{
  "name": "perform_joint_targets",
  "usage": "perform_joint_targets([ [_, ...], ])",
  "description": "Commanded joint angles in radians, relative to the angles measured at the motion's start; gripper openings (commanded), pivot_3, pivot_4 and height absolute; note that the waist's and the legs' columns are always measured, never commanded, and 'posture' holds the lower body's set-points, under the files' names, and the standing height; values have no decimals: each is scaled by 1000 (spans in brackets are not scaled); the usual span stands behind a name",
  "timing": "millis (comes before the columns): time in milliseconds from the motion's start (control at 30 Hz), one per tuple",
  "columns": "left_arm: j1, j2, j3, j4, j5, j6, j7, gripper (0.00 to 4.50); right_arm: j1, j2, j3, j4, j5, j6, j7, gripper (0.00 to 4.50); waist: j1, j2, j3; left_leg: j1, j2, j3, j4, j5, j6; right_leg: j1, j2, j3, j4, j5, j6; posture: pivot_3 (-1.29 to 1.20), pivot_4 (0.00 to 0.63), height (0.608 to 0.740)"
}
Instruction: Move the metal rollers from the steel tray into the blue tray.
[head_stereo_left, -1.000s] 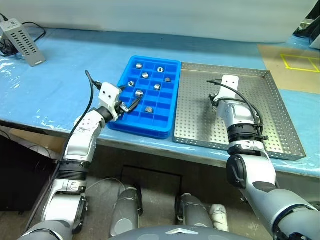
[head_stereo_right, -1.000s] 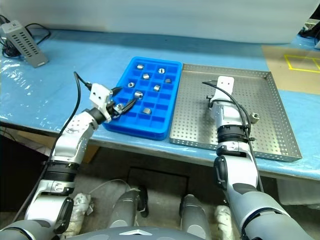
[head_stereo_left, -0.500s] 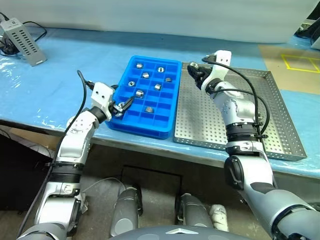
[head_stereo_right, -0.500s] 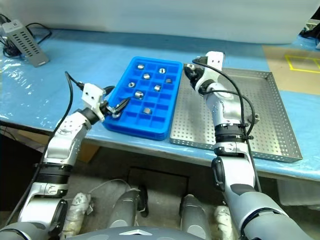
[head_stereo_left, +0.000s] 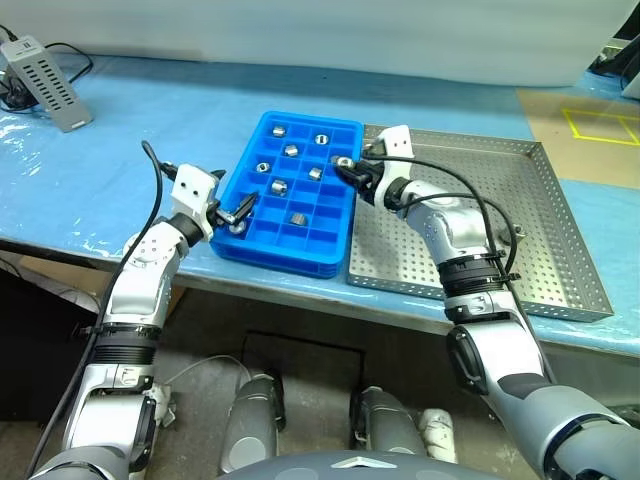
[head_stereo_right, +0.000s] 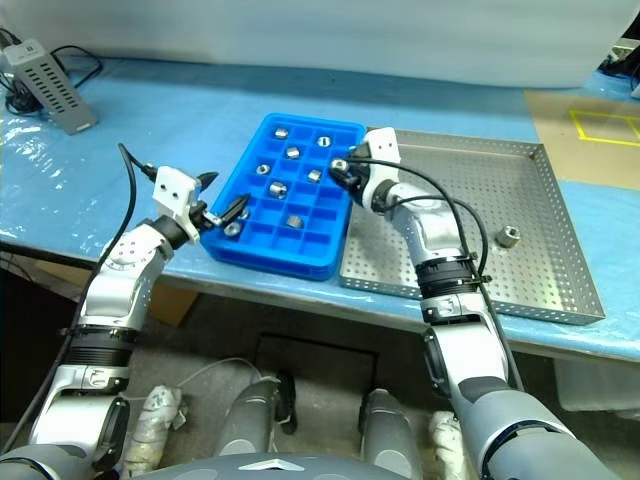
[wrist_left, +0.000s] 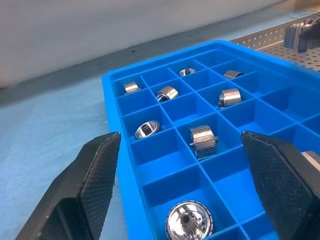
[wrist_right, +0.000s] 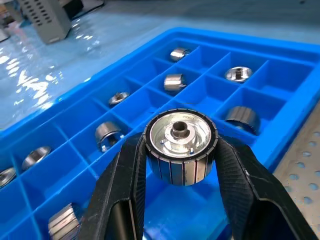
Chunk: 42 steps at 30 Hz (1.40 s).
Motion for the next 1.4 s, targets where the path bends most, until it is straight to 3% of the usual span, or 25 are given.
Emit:
perform_joint_targets([
  [33, 1, 8, 10, -35, 0, -19, 6, 4067, 3, -8, 38, -59, -5, 46, 38, 1951, 1, 0, 0, 0, 0, 0, 0, 0, 0, 0, 0, 0, 0, 0, 0, -44, 150, 740],
  [233, -7, 3, 2, -28, 0, -20, 5, 4067, 20, -14, 23, -75, -33, 28, -7, 4043, 5, 0, 0, 0, 0, 0, 0, 0, 0, 0, 0, 0, 0, 0, 0, -73, 150, 740],
  [467, -81, -51, -56, 52, 6, -42, -31, 4067, 37, -95, -110, -113, -105, -100, -212, 4043, 8, 0, 0, 0, -1, 0, 0, 1, -1, 1, -1, 0, 0, 0, 0, -190, 150, 740],
  [867, -299, -174, -152, 368, 30, -179, -169, 4067, 352, -241, -277, -480, -135, 111, -364, 4043, -65, -1, -1, 0, -1, 1, 2, -3, 7, 1, 0, 3, -2, 0, 0, -511, 150, 740],
  [1233, -413, -250, -163, 578, 52, -300, -234, 4067, 407, -205, -454, -567, -78, 250, -474, 4043, -143, -1, -1, 2, -1, 2, 7, -6, 12, 6, 0, 4, -3, 0, 0, -583, 150, 740],
  [1333, -418, -254, -163, 600, 61, -322, -233, 4067, 383, -194, -463, -543, -56, 262, -476, 4480, -162, 0, -1, 1, -1, 2, 9, -7, 17, 6, 0, 4, -4, 0, 0, -570, 150, 740],
  [1400, -415, -255, -160, 601, 61, -327, -232, 4067, 366, -184, -472, -526, -43, 259, -480, 4480, -171, 0, -1, 1, -1, 2, 10, -7, 18, 6, 0, 4, -4, 0, 0, -561, 150, 740],
])
